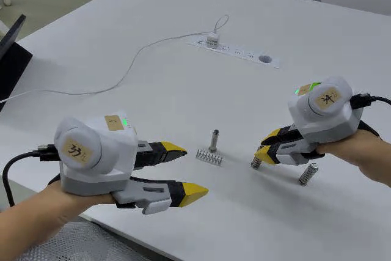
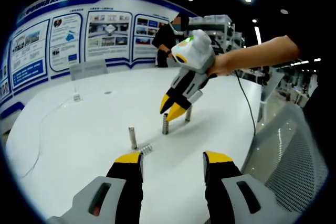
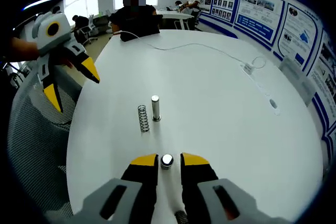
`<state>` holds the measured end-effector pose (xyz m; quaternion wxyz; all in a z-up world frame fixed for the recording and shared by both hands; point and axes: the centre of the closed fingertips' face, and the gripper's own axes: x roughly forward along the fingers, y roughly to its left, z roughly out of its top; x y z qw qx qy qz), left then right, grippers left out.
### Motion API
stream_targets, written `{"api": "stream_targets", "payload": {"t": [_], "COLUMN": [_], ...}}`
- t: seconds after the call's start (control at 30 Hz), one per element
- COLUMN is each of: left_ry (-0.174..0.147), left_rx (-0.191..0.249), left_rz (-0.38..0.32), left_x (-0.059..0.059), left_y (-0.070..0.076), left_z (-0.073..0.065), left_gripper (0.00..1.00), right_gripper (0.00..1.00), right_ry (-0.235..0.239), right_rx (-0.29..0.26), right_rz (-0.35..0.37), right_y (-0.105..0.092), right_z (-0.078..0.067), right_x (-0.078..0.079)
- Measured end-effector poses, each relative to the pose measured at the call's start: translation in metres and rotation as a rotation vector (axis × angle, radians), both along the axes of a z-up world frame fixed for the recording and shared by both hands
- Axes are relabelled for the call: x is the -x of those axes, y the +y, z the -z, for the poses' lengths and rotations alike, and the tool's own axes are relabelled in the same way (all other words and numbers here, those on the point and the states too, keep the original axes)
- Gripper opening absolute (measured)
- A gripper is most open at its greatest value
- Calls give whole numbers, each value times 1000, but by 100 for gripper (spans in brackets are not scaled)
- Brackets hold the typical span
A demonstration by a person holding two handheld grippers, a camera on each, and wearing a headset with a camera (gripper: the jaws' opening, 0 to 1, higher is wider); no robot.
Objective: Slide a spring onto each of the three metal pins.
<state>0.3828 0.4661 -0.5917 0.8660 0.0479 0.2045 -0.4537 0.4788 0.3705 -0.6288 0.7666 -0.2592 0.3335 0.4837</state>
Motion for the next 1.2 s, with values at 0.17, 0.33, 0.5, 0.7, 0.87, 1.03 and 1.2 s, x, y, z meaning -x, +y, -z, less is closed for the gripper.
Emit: {"api": "stream_targets", "payload": {"t": [0.17, 0.33, 0.5, 0.7, 0.87, 1.03, 1.2], "left_ry": [7, -9, -9, -2, -10, -2, -4], "left_rx": [32, 16, 5, 13, 32, 52, 76], "left_rz": [6, 20, 12, 26, 15, -14, -37], "left_x": [0, 2, 0, 6, 3, 1, -2], "left_y": [-3, -4, 3, 11, 19, 23, 25], "left_z": [-3, -3, -4, -10, -14, -14, -18], "left_gripper": [49, 50, 49, 49, 49, 49, 48], "right_gripper": [18, 18, 19, 19, 19, 19, 19], "right_ry": [-32, -45, -42, -31, -13, 8, 26], "right_rx": [-22, -59, -40, 21, 41, 82, 95], "right_rz": [-4, -31, -112, -177, -185, -199, -188], "right_y": [5, 24, 49, 66, 77, 80, 81], "right_z": [-17, -28, -22, -1, 12, 29, 39], "right_x": [2, 8, 21, 27, 25, 21, 15]}}
